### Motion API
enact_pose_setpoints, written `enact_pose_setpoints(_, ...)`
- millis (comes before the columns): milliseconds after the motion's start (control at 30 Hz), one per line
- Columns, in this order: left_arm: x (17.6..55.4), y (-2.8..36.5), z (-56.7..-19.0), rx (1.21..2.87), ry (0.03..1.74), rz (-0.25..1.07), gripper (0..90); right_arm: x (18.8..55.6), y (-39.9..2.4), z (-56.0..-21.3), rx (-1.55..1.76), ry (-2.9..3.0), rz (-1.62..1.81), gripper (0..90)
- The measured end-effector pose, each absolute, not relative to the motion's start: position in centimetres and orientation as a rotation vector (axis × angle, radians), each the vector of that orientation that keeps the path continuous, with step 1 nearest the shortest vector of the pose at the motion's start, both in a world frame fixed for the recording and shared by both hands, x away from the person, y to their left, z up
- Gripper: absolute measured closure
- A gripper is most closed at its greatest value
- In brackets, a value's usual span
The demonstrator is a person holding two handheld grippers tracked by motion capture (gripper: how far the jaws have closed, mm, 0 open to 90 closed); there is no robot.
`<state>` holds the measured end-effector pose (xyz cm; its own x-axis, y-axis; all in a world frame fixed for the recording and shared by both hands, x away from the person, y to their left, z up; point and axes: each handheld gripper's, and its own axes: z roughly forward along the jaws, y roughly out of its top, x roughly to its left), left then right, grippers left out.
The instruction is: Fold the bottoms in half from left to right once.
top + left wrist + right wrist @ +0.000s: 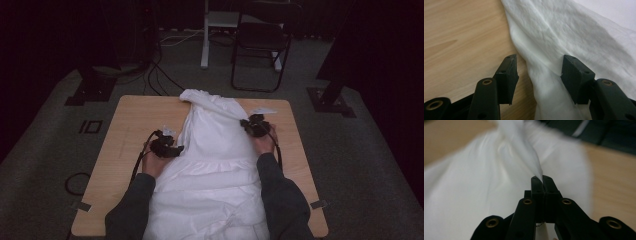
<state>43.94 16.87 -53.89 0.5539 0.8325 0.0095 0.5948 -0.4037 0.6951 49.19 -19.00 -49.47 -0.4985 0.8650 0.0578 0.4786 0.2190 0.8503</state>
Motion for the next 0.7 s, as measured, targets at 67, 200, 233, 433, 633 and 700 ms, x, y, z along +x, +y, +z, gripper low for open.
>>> enact_pose_setpoints(67, 43.9, 16.6, -54.1, 2.157, 1.145, 0.472, 47.0, 49.4, -21.5, -49.7, 1.352, 2.01, 1.125, 89.0)
enact_pose_setpoints(200, 44.0, 16.7, -53.2, 2.162, 1.14, 0.505, 46.5, 49.9, -22.7, -53.2, 1.441, 2.088, 1.005, 87.9)
enact_pose_setpoints(233, 44.0, 16.7, -53.2, 2.162, 1.14, 0.505, 46.3, 49.9, -22.8, -54.0, 1.459, 2.106, 0.999, 87.5)
enact_pose_setpoints(433, 46.0, 15.5, -51.3, 2.135, 1.133, 0.527, 41.5, 49.9, -22.4, -55.3, 1.461, 2.135, 0.977, 86.6)
enact_pose_setpoints(633, 47.8, 12.8, -53.7, 2.25, 1.129, 0.475, 60.7, 49.5, -22.2, -55.5, 1.461, 2.112, 0.973, 86.7)
enact_pose_setpoints(700, 47.5, 12.7, -53.8, 2.242, 1.112, 0.465, 74.5, 49.3, -22.2, -55.5, 1.457, 2.113, 0.968, 87.1)
